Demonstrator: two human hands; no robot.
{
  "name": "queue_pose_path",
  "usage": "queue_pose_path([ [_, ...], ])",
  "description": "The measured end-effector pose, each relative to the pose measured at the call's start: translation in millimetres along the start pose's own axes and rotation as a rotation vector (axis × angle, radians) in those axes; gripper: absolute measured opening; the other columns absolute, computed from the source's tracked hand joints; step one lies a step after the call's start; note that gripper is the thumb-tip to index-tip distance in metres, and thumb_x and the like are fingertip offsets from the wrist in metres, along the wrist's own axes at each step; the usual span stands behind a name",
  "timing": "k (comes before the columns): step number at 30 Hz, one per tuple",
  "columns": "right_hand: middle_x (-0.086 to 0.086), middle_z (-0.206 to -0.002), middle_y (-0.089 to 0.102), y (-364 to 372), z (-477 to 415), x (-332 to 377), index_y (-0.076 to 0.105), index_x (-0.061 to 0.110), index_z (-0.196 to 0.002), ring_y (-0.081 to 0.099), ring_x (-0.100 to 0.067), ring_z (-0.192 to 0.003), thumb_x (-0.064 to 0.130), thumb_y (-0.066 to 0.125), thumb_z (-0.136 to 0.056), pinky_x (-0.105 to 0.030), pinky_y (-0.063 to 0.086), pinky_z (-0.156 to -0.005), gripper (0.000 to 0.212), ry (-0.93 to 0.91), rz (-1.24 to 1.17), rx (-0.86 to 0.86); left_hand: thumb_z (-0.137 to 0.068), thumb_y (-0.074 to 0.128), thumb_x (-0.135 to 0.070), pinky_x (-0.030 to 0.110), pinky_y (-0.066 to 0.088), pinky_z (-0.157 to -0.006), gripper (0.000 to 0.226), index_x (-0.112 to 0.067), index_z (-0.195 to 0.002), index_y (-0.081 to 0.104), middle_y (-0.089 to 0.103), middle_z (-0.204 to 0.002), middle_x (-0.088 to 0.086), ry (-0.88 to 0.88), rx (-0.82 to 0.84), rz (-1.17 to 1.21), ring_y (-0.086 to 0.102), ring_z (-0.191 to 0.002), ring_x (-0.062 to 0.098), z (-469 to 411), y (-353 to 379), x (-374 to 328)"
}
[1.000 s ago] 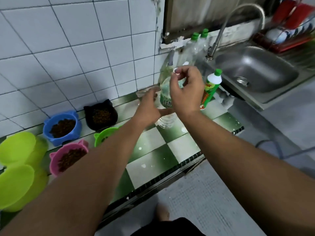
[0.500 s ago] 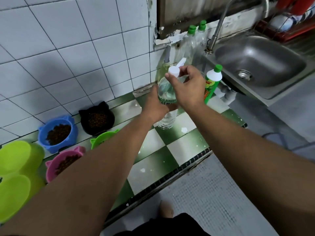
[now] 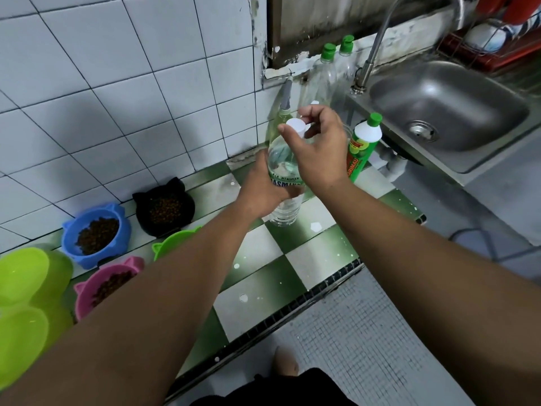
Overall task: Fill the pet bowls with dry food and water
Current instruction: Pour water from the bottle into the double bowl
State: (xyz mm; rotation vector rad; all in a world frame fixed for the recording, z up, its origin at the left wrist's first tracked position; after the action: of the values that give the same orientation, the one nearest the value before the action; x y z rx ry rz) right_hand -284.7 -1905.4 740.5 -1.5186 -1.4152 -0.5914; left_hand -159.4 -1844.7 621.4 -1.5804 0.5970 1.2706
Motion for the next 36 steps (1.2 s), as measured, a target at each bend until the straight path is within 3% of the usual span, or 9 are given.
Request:
queue_pose_path([
  [6,0.0,-0.121,0.067,9.1,4.5,2.3,0.061,0.008,-0.128,0.062,-0.01,-0.113,0.026,0.063,-0.095,-0.035,0.051,-0.1,0.037,-0.07,-0.004,0.104,-0.058,0.099,-0.036,0.035,0.055,-0.098,0.096,-0.028,-0.135,0.044,0.066,-0.124,-0.012,0.015,0.005,-0.007,0.066,-0.112,0.008,-2.8,-2.5,1.8],
  [10,-0.004,-0.131,0.063,14.1,5.1,10.3,0.049,0.006,-0.142,0.058,-0.011,-0.123,0.019,0.053,-0.101,-0.037,0.047,-0.106,0.043,-0.133,0.005,0.191,-0.054,0.099,-0.038,0.039,0.055,-0.1,0.098,-0.028,-0.135,0.045,0.068,-0.122,-0.011,0.029,0.027,-0.01,0.067,-0.111,0.009,-5.2,-4.4,3.4],
  [13,-0.007,-0.134,0.061,14.4,9.9,20.6,0.044,0.002,-0.144,0.055,-0.016,-0.127,0.013,0.046,-0.104,-0.04,0.043,-0.109,0.042,-0.278,0.087,0.228,-0.053,0.098,-0.041,0.04,0.054,-0.101,0.098,-0.029,-0.134,0.045,0.067,-0.123,-0.012,0.032,0.034,-0.016,0.066,-0.112,0.009,-4.4,-4.5,3.7],
  [16,-0.009,-0.132,0.062,11.1,11.6,22.0,0.05,0.0,-0.138,0.056,-0.018,-0.126,0.01,0.045,-0.103,-0.041,0.044,-0.108,0.037,-0.32,0.099,0.223,-0.053,0.098,-0.044,0.041,0.054,-0.102,0.097,-0.031,-0.133,0.045,0.066,-0.123,-0.012,0.034,0.034,-0.019,0.065,-0.113,0.009,-3.6,-3.4,5.1],
  [21,-0.012,-0.129,0.06,9.6,14.4,22.9,0.055,-0.002,-0.131,0.053,-0.012,-0.119,0.01,0.049,-0.102,-0.024,0.042,-0.106,0.033,-0.306,0.096,0.23,-0.057,0.099,-0.038,0.035,0.054,-0.1,0.099,-0.029,-0.138,0.042,0.066,-0.125,-0.011,0.025,0.049,-0.005,0.065,-0.113,0.007,-1.3,-2.1,5.3],
  [25,-0.005,-0.128,0.053,14.8,14.9,8.8,0.051,0.006,-0.133,0.056,-0.018,-0.119,0.029,0.07,-0.091,-0.026,0.046,-0.103,0.052,-0.176,0.034,0.265,-0.058,0.098,-0.035,0.033,0.056,-0.099,0.101,-0.028,-0.14,0.041,0.066,-0.126,-0.01,0.041,0.062,-0.003,0.066,-0.113,0.006,-1.8,0.5,1.8],
  [27,-0.003,-0.118,0.054,8.5,11.5,3.3,0.055,0.008,-0.123,0.059,-0.02,-0.11,0.029,0.074,-0.087,-0.032,0.051,-0.098,0.046,-0.124,0.003,0.189,-0.061,0.098,-0.031,0.019,0.052,-0.089,0.096,-0.027,-0.139,0.041,0.065,-0.125,-0.01,0.023,0.055,-0.008,0.064,-0.109,0.0,-0.5,0.8,2.3],
  [30,-0.006,-0.109,0.06,4.5,8.0,2.3,0.059,0.009,-0.112,0.063,-0.021,-0.099,0.026,0.068,-0.092,-0.039,0.054,-0.088,0.028,-0.115,-0.021,0.132,-0.061,0.098,-0.03,0.016,0.05,-0.086,0.096,-0.025,-0.139,0.041,0.065,-0.125,-0.009,0.016,0.042,0.002,0.064,-0.109,0.001,1.0,-1.2,2.8],
  [36,-0.008,-0.113,0.062,5.1,5.5,-2.8,0.059,0.006,-0.118,0.064,-0.021,-0.101,0.023,0.057,-0.099,-0.04,0.054,-0.089,0.025,-0.115,-0.069,0.149,-0.061,0.099,-0.027,0.023,0.053,-0.096,0.101,-0.023,-0.143,0.04,0.065,-0.127,-0.008,0.014,0.043,0.027,0.065,-0.112,0.003,0.7,-0.9,2.8],
])
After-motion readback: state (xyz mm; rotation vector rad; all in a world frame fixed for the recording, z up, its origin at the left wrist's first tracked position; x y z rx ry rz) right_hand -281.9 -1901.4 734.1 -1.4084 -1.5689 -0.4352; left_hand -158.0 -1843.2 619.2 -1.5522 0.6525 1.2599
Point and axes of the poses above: each hand's wrist, its own z-axis away from the middle knuckle, its own y-axis out of the palm, x = y × z, the point moved 10 cm from there along -z, towards the middle knuckle
